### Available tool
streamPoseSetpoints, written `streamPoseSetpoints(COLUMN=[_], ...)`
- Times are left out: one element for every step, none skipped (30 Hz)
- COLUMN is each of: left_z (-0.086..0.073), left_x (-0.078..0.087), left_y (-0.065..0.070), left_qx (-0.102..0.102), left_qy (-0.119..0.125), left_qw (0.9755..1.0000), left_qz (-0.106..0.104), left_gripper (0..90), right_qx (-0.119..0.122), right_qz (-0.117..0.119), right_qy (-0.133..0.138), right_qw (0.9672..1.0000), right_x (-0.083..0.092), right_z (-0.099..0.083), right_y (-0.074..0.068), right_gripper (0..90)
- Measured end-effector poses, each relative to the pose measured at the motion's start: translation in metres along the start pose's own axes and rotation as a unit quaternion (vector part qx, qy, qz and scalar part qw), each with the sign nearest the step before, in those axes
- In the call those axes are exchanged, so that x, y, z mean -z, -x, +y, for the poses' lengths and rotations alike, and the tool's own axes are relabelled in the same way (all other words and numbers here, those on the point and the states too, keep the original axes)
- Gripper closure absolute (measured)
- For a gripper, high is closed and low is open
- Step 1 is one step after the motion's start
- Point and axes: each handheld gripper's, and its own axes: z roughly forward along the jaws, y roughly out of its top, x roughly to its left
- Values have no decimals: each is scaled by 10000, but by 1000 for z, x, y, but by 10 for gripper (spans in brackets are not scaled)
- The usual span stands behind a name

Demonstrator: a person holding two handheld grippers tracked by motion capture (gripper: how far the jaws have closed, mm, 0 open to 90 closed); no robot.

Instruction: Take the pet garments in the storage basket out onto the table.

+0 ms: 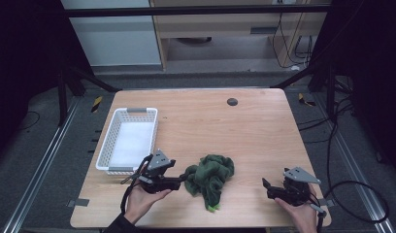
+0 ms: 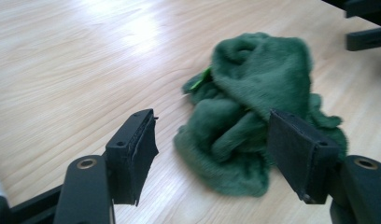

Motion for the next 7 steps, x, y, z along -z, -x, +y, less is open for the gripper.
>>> streamPoseSetpoints(left_z=[-2,-6,-9,-11,-14,-16,-18], left_x=[1,2,3,4,6,8,9], left_y=[0,-1,-2,-4,-5,-7,-8], left_qx=[27,34,40,72,108,141,169], left_qy=[16,28,26,28,70,89,89], left_qw=[10000,9999,9999,9998,9997,9996,9995], left_qz=[29,103,134,156,197,224,243], left_gripper=[326,325,325,325,325,325,325], right_qx=[9,5,23,24,18,32,41], right_qz=[-1,-1,0,-1,-5,-12,-12], right_qy=[-4,-3,8,8,3,-4,-2], right_qw=[10000,10000,10000,10000,10000,10000,10000], right_x=[0,0,0,0,0,0,0], right_z=[0,0,0,0,-1,-1,-1], right_y=[0,0,0,0,0,0,0], right_gripper=[98,97,98,98,98,97,97])
